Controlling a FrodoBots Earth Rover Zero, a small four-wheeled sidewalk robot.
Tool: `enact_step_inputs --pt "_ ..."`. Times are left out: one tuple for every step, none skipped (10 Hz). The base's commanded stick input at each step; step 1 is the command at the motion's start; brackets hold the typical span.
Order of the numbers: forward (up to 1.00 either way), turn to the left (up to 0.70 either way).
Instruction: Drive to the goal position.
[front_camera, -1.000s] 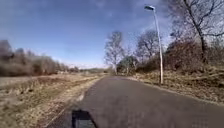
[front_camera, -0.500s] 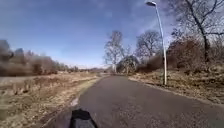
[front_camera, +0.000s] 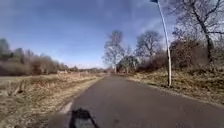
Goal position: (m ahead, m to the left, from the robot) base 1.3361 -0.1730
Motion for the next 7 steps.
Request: enact_step_inputs --pt "0.70 0.00" --pt "0.70 0.00" --pt "0.70 0.01" --pt "0.70 0.02" --pt "0.70 0.02" --pt "0.70 0.03" --pt "0.70 0.03"
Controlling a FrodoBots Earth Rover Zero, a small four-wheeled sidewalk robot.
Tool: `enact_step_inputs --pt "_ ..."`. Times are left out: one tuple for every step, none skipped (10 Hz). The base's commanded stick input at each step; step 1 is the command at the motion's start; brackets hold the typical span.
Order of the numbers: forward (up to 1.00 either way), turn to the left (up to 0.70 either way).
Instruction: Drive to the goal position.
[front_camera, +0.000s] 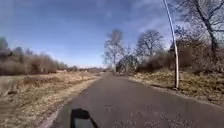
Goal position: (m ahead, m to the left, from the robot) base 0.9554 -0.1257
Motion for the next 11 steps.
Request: enact_step_inputs --pt "0.70 0.03" --pt "0.70 0.03" --pt "0.70 0.03" --pt "0.70 0.03" --pt "0.70 0.03" --pt "0.70 0.01" --pt "0.70 0.00" --pt "0.70 0.00" --pt "0.70 0.00" --pt "0.70 0.00" --pt "0.70 0.00"
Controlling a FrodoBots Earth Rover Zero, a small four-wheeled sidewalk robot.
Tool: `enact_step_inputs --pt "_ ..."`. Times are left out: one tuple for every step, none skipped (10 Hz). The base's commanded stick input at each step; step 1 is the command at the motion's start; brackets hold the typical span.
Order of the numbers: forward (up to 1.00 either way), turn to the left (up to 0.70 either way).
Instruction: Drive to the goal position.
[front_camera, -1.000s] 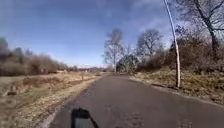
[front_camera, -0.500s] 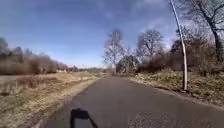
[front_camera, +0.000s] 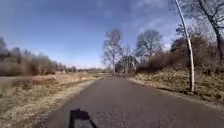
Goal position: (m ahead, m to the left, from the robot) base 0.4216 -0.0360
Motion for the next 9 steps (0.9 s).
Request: enact_step_inputs --pt "0.70 0.00" --pt "0.70 0.00" --pt "0.70 0.00" --pt "0.70 0.00" --pt "0.70 0.02" --pt "0.70 0.03" --pt "0.70 0.03" --pt "0.70 0.03" --pt "0.70 0.03"
